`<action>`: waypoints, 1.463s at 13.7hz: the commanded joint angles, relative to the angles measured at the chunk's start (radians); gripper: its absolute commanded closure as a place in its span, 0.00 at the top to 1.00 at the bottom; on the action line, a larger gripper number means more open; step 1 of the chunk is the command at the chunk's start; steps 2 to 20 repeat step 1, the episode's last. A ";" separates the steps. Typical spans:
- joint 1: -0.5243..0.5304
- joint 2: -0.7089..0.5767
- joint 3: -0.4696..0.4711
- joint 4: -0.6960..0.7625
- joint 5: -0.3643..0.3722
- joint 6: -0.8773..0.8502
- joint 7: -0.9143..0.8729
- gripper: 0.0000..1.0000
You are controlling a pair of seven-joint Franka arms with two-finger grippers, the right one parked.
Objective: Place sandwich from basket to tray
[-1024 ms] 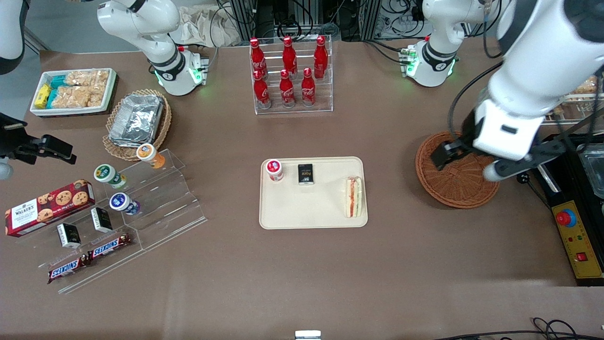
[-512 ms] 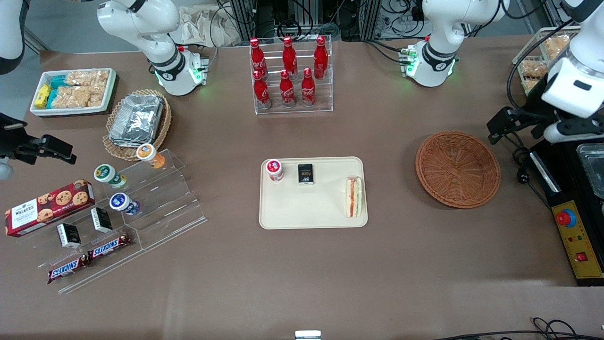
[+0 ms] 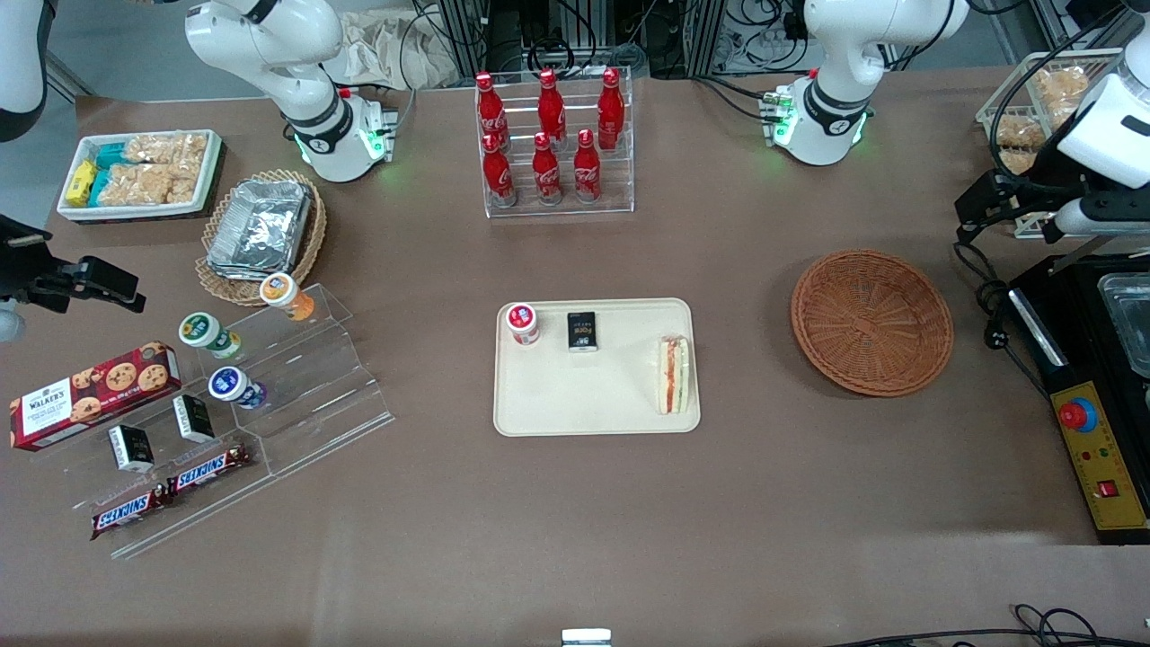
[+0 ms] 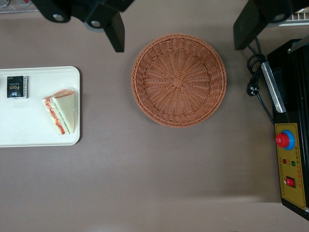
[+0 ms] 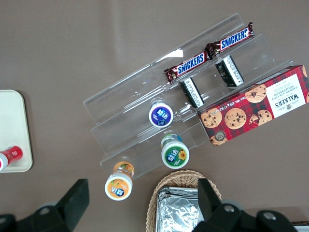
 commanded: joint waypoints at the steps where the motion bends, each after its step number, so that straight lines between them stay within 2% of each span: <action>1: 0.007 0.036 -0.012 0.058 0.003 -0.040 0.015 1.00; 20: 0.007 0.036 -0.012 0.058 0.003 -0.040 0.015 1.00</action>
